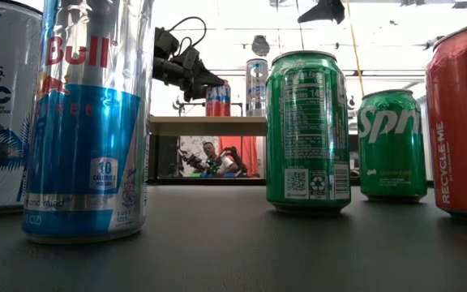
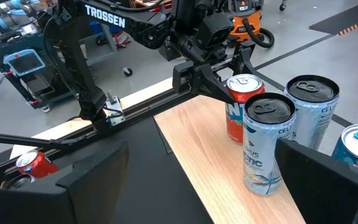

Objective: Place canned beverage on shelf
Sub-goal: Put the top center orange soda can on the shelf

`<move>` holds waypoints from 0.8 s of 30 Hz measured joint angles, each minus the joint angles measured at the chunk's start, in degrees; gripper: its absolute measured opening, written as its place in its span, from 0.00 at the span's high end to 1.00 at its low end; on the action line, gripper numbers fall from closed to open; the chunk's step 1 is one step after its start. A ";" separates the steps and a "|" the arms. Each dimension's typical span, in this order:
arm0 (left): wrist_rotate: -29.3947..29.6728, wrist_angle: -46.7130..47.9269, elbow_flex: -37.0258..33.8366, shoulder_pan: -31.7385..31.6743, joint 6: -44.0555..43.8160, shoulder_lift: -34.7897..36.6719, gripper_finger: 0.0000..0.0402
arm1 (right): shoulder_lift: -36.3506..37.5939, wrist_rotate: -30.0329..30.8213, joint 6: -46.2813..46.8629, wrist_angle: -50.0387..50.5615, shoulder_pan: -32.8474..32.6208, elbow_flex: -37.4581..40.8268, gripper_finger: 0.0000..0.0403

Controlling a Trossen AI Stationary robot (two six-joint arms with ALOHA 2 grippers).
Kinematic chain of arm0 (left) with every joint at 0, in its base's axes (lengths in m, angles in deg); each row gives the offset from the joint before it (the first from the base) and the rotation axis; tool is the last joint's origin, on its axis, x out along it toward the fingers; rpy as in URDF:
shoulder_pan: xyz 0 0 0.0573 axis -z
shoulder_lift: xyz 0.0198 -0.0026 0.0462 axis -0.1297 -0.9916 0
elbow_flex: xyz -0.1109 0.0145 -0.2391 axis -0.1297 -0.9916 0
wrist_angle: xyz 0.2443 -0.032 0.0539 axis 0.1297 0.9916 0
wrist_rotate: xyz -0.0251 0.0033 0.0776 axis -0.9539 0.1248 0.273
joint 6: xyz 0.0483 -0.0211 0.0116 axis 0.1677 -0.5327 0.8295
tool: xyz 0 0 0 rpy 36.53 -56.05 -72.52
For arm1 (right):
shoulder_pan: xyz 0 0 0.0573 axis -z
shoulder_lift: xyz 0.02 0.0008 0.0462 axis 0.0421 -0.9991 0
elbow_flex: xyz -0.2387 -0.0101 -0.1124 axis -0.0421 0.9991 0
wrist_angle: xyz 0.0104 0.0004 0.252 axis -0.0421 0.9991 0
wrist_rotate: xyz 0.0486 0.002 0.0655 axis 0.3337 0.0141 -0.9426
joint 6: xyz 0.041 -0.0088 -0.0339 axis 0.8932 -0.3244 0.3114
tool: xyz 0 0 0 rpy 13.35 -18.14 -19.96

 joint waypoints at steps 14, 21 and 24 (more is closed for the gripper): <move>2.27 -0.51 0.01 0.57 0.73 -0.02 0.21 | 0.00 -0.15 0.07 0.01 -0.01 0.00 0.05; 5.37 -1.25 0.05 2.33 1.19 -0.02 0.21 | 0.00 -0.17 0.96 0.02 0.00 0.00 0.05; 5.81 -1.23 0.05 2.61 0.66 -0.02 0.21 | 0.00 -0.17 1.32 0.01 -0.02 0.00 0.05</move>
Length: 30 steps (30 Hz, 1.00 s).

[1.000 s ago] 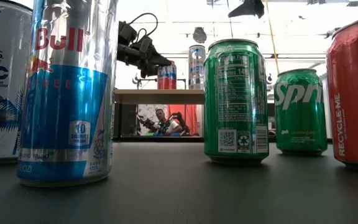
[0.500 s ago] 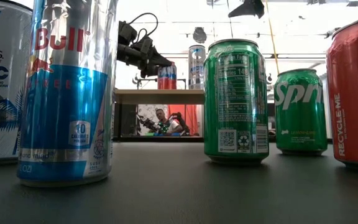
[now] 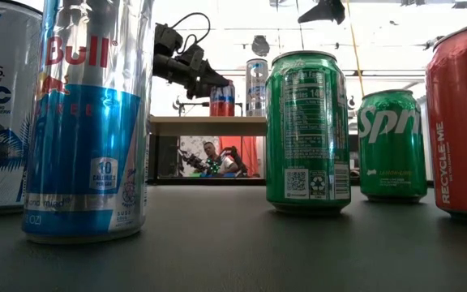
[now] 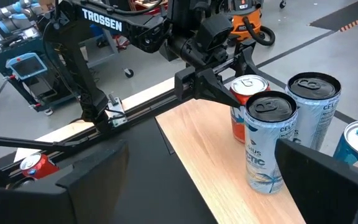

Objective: Place canned beverage on shelf
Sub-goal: Put the top center orange soda can on the shelf

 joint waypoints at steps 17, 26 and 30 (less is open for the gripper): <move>2.80 -1.27 0.09 -0.03 -2.28 0.00 0.10 | 0.00 -1.40 0.04 0.77 0.00 0.00 0.05; 4.57 -2.47 0.09 0.01 -2.54 0.26 0.10 | 0.00 -1.38 0.05 0.99 0.00 0.00 0.05; 8.34 -5.29 0.07 0.21 -2.51 1.68 0.10 | 0.00 -1.36 0.04 1.01 0.00 0.00 0.05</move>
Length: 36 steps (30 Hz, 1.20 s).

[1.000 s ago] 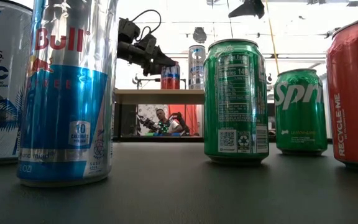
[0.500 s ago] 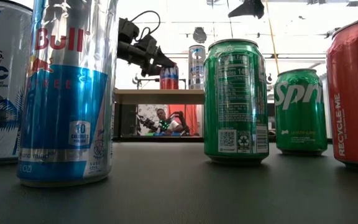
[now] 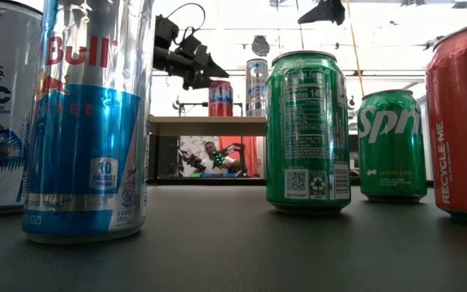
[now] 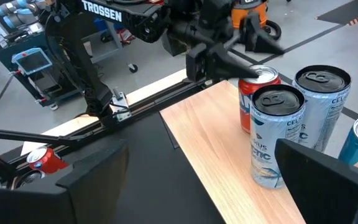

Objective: Place canned beverage on shelf
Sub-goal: Put the top center orange soda can on the shelf

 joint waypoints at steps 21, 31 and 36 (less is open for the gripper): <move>14.68 22.32 -0.01 10.07 -11.68 17.73 0.16 | 0.00 2.04 -1.75 -0.02 0.02 -0.01 0.05; 14.75 34.37 -0.11 15.20 -8.73 11.19 0.30 | 0.00 2.05 -3.48 -0.04 0.02 0.00 0.05; 15.42 32.99 -0.09 15.29 -8.58 6.97 0.33 | 0.00 1.99 -2.55 -0.02 0.02 0.00 0.05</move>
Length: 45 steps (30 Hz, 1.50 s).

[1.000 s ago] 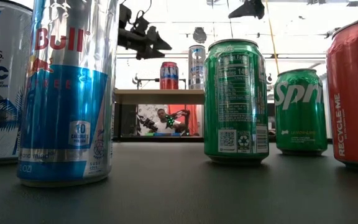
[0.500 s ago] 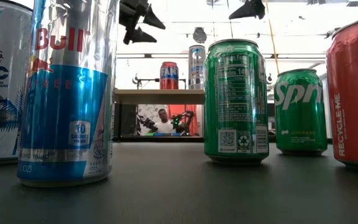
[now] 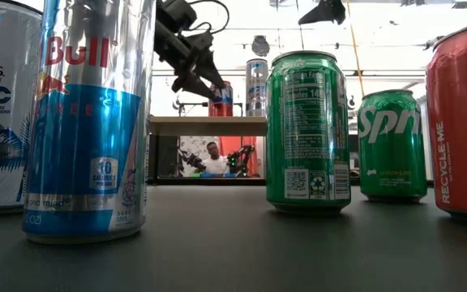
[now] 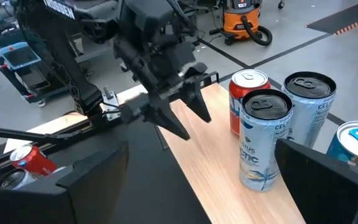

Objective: Place canned beverage on shelf
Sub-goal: Put the top center orange soda can on the shelf

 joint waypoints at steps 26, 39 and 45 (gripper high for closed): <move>6.70 -3.79 0.02 -1.81 6.16 -2.40 0.34 | 0.00 1.38 1.00 0.09 0.00 0.00 0.05; 6.72 -3.60 0.02 -3.63 5.87 -2.39 0.34 | 0.00 1.34 1.04 0.09 0.00 0.00 0.05; 6.36 1.79 0.07 -2.64 5.08 -1.83 0.34 | 0.00 1.35 1.04 0.07 0.00 0.00 0.05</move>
